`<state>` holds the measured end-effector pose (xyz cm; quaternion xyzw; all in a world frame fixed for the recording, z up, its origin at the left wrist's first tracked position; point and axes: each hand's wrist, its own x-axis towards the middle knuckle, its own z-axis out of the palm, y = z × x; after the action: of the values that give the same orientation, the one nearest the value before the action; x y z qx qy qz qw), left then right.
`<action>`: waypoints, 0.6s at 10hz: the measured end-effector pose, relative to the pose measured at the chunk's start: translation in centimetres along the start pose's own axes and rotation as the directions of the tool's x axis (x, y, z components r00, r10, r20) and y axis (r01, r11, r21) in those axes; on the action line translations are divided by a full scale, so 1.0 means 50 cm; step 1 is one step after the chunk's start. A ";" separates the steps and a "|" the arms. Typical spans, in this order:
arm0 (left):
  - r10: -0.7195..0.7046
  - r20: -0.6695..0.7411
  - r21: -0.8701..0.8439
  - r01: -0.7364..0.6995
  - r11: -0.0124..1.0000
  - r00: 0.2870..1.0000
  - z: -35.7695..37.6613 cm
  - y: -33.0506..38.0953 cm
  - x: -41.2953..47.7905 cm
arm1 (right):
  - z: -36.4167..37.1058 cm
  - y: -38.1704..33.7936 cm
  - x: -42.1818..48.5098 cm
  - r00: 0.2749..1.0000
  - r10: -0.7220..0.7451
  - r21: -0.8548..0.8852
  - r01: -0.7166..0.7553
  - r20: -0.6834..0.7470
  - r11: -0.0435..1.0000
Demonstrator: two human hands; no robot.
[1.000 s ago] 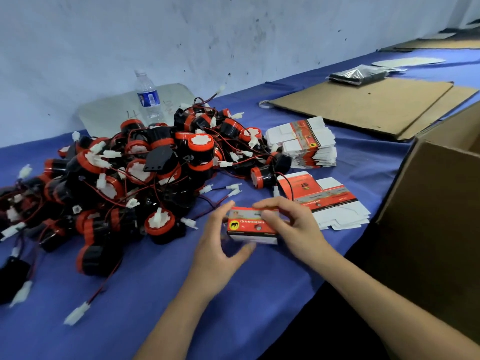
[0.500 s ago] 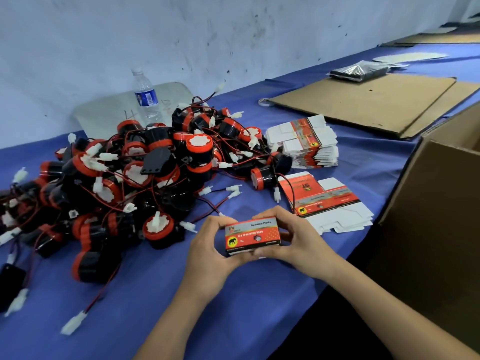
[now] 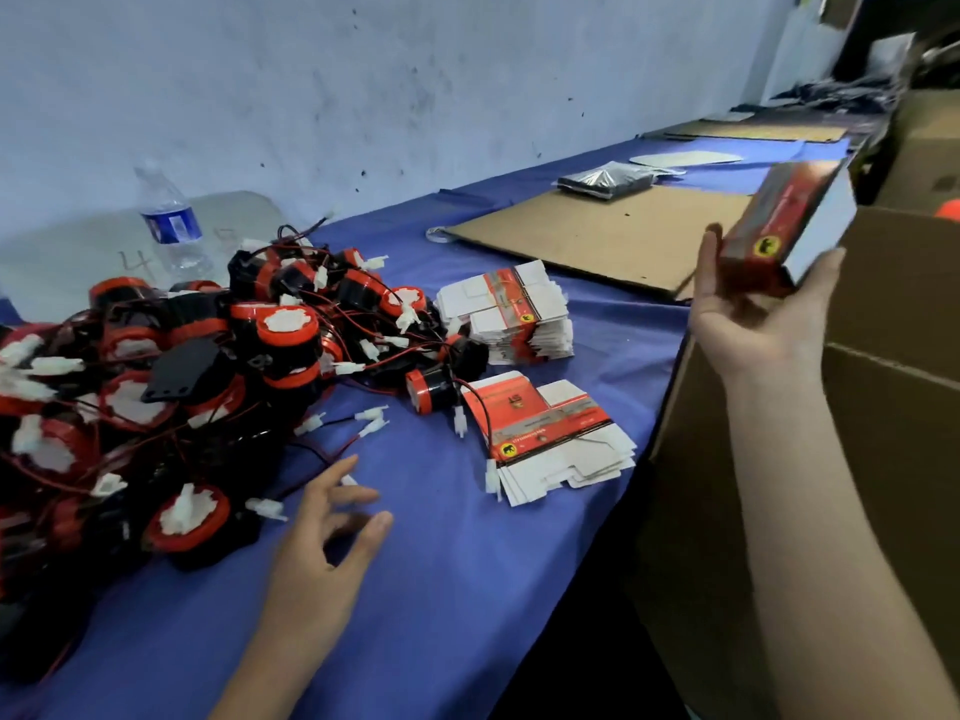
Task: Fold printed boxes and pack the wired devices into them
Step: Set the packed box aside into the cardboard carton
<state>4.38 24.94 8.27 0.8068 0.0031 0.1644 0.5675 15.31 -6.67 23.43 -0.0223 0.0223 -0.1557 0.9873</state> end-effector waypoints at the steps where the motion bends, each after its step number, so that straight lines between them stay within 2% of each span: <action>1: 0.000 0.020 0.044 -0.001 0.999 1.000 0.000 -0.004 0.001 | 0.011 -0.018 0.016 0.999 -0.017 0.084 0.021 -0.050 0.996; 2: -0.015 0.023 0.045 0.014 0.999 1.000 -0.002 -0.004 -0.002 | 0.004 -0.006 0.014 0.998 0.059 0.094 -0.056 -0.022 0.994; 3: -0.017 0.024 0.057 0.015 0.998 1.000 -0.004 -0.004 -0.004 | -0.016 0.036 0.015 0.994 0.098 -0.285 -0.081 0.044 0.955; 4: -0.015 0.027 0.076 0.013 0.997 1.000 -0.003 0.000 -0.004 | -0.064 0.087 0.018 0.953 0.206 -0.973 0.229 0.221 -0.014; 5: -0.023 0.038 0.091 0.020 0.996 0.999 -0.003 0.001 -0.006 | -0.162 0.121 0.021 0.870 0.460 -0.471 0.335 -0.177 -0.816; 6: -0.018 0.034 0.095 0.015 0.995 0.999 -0.004 0.004 -0.009 | -0.220 0.134 0.006 0.848 0.432 -0.280 0.354 -0.307 -0.893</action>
<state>3.87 24.97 8.42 0.8355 0.0077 0.1452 0.5298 17.07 -0.81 12.12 -0.9734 -0.0479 0.1907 0.1173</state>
